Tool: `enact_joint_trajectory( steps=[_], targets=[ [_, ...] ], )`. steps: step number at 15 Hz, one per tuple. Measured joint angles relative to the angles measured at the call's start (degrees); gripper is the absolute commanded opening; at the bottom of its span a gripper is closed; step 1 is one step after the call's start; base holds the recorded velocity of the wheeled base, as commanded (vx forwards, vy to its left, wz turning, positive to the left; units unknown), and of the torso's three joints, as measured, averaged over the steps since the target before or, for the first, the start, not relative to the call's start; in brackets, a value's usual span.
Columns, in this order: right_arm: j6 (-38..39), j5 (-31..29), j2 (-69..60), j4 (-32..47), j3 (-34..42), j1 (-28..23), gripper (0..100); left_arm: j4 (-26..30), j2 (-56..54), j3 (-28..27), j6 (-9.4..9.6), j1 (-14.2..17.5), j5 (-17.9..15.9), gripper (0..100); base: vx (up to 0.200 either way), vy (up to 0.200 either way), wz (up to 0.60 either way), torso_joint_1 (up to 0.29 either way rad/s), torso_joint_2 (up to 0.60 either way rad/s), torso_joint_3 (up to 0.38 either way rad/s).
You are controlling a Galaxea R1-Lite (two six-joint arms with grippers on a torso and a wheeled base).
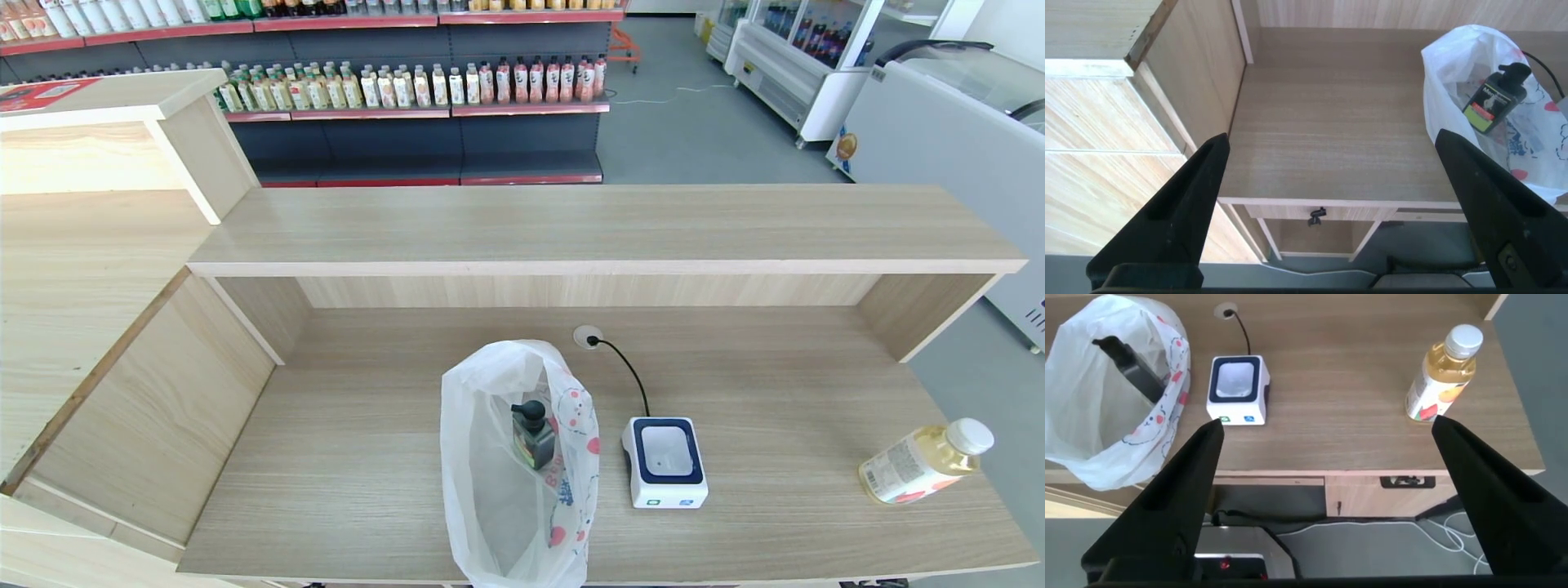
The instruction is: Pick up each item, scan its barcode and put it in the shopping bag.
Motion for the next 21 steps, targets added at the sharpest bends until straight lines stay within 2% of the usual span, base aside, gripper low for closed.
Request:
enact_joint_trajectory(
  steps=[7,19,20,21],
  targets=[
    [0.0,-0.22,-0.01,0.0,1.06,0.01,100,0.0,0.0,0.0,-0.51,0.0,0.0,100,0.0,0.0,0.0,0.0,0.0,0.0],
    [-0.02,-0.2,0.05,0.05,2.22,0.0,100,0.02,0.0,0.0,-0.27,0.0,0.07,100,0.0,-0.2,0.0,0.004,0.0,0.002],
    [0.0,-0.2,0.05,0.05,2.44,0.0,100,0.0,0.0,0.0,-0.23,0.0,0.07,100,-0.2,-0.2,0.0,0.002,0.01,0.007],
    [-0.02,-0.2,0.05,0.02,2.55,0.0,100,0.0,0.0,0.0,-0.23,0.0,0.07,100,0.0,0.0,0.0,0.0,0.0,0.0]
  ],
)
